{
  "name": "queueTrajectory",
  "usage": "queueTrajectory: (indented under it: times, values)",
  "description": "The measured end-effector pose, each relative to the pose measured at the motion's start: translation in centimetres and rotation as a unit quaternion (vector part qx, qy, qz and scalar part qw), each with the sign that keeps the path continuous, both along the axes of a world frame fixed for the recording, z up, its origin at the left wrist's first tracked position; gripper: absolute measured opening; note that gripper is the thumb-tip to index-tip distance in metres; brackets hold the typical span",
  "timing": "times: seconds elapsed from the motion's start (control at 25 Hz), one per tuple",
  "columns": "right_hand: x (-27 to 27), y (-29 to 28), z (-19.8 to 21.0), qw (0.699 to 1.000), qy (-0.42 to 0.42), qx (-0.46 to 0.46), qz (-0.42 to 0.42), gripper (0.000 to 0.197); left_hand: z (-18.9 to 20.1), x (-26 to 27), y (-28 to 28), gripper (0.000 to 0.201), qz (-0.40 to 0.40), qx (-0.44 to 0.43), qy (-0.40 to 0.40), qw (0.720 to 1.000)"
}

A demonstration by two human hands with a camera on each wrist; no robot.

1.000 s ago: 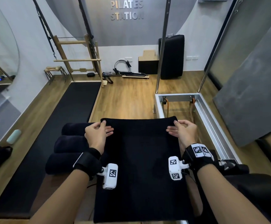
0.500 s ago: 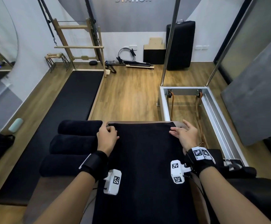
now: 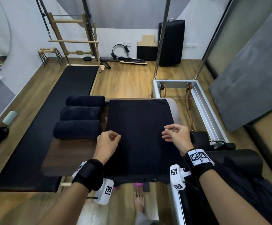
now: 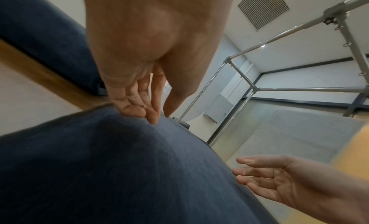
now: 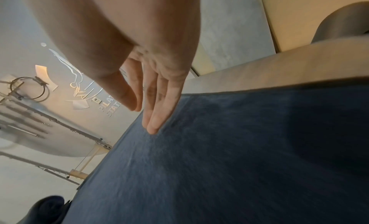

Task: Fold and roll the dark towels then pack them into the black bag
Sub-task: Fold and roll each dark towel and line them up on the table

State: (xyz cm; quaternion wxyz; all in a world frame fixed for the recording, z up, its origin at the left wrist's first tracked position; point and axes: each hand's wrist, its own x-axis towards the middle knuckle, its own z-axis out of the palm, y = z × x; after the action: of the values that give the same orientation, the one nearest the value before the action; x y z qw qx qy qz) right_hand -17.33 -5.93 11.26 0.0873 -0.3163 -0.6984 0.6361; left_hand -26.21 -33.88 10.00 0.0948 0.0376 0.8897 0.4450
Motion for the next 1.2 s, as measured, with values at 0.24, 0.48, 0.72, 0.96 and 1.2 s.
queueTrajectory:
  times: [0.24,0.48,0.72,0.96,1.2]
  values:
    - [8.7,-1.9,-0.5,0.985,-0.082,0.15,0.018,0.009,-1.0,7.1,-3.4,0.008,-0.018,-0.047,0.022,0.999]
    - [12.5,-1.7,-2.4,0.964,-0.137,0.228,0.024,0.015,-1.8,10.4,-4.3,0.015,-0.003,-0.099,0.05,0.994]
    - [9.6,-1.4,-2.4,0.963,-0.13,0.232,0.047,0.018,-1.0,8.8,-2.9,0.01,-0.026,-0.127,0.075,0.989]
    - [1.0,-0.5,0.4,0.981,-0.025,0.188,0.04,0.017,2.5,1.9,1.3,0.011,-0.016,-0.045,0.151,0.987]
    - [-8.2,-0.9,2.2,0.988,-0.005,0.142,0.063,0.014,4.5,-4.6,6.7,0.009,-0.02,-0.009,0.142,0.99]
